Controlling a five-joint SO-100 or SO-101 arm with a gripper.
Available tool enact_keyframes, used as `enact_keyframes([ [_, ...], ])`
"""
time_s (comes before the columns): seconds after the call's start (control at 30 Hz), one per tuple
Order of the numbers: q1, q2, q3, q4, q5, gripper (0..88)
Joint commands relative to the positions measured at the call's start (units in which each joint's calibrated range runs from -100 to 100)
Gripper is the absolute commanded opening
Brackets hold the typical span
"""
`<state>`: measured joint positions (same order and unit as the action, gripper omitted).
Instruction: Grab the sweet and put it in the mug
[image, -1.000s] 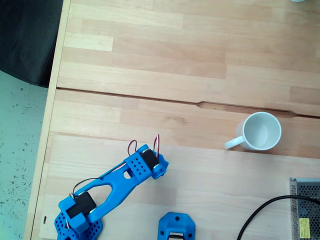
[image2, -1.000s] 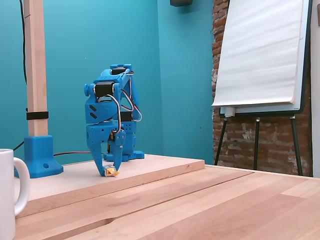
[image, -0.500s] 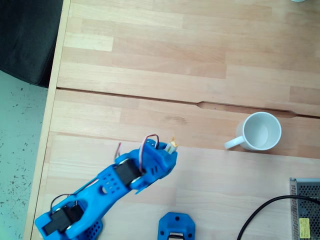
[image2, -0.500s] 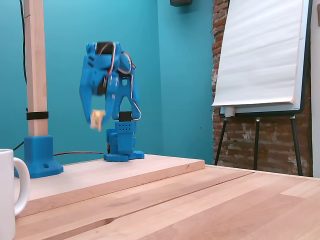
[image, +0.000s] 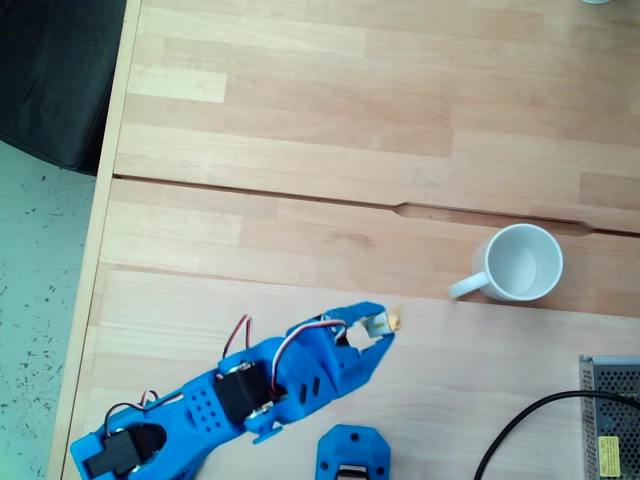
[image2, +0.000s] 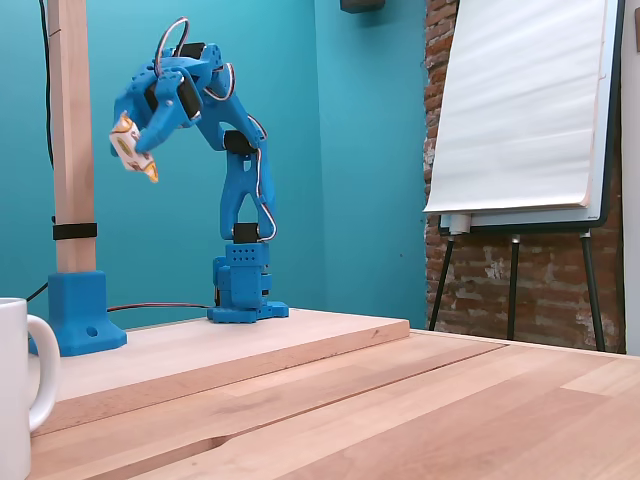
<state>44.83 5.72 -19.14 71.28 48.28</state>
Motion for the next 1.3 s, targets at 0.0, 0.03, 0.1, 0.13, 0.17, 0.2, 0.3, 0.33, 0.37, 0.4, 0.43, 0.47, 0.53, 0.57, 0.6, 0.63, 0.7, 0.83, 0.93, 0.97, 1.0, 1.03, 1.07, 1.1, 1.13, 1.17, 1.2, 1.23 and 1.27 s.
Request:
enact_keyframes([
  [0.0,1.72,0.3,-5.12,-1.04,-0.2,0.0],
  [0.03,2.52,1.16,-5.66,-1.12,-0.15,0.0],
  [0.1,4.12,2.8,-6.37,-2.0,-0.15,0.0],
  [0.13,4.84,3.83,-6.46,-3.29,-0.2,0.0],
  [0.17,5.21,5.04,-6.46,-4.99,-0.2,0.0],
  [0.2,5.21,6.41,-6.46,-7.0,-0.24,0.0],
  [0.3,5.28,9.85,-6.46,-14.02,-0.29,0.0],
  [0.33,5.28,10.8,-6.46,-16.2,-0.34,0.0],
  [0.37,5.28,11.66,-6.46,-17.73,-0.34,0.0],
  [0.4,5.28,12.26,-6.46,-19.34,-0.34,0.0],
  [0.43,5.28,13.04,-6.46,-20.71,-0.34,0.0],
  [0.47,5.28,13.64,-6.46,-21.84,-0.59,0.0],
  [0.53,5.28,14.5,-6.73,-23.78,-1.51,0.0],
  [0.57,5.28,14.85,-6.91,-24.99,-2.1,0.0],
  [0.6,5.28,15.28,-7.09,-25.87,-2.69,0.0],
  [0.63,5.28,15.62,-7.18,-26.92,-3.08,0.0],
  [0.7,5.28,16.31,-7.18,-29.83,-3.96,0.0],
  [0.83,5.28,18.89,-7.18,-38.45,-5.71,0.0],
  [0.93,5.21,20.96,-7.18,-43.21,-7.23,0.0],
  [0.97,5.21,21.73,-7.18,-44.5,-7.77,0.0],
  [1.0,4.92,22.42,-7.18,-45.55,-8.21,0.0],
  [1.03,4.41,23.11,-7.27,-46.44,-8.4,0.0],
  [1.07,3.83,23.71,-7.71,-46.92,-8.69,0.0],
  [1.1,3.1,24.4,-8.69,-47.25,-9.13,0.0],
  [1.13,2.52,25.26,-10.03,-47.33,-9.43,0.0],
  [1.17,2.23,26.21,-11.73,-47.33,-9.62,0.0],
  [1.2,1.94,27.41,-13.69,-47.33,-9.87,0.0],
  [1.23,1.65,28.62,-15.74,-47.33,-10.06,0.0],
  [1.27,1.5,29.99,-17.97,-47.25,-10.35,0.0],
])
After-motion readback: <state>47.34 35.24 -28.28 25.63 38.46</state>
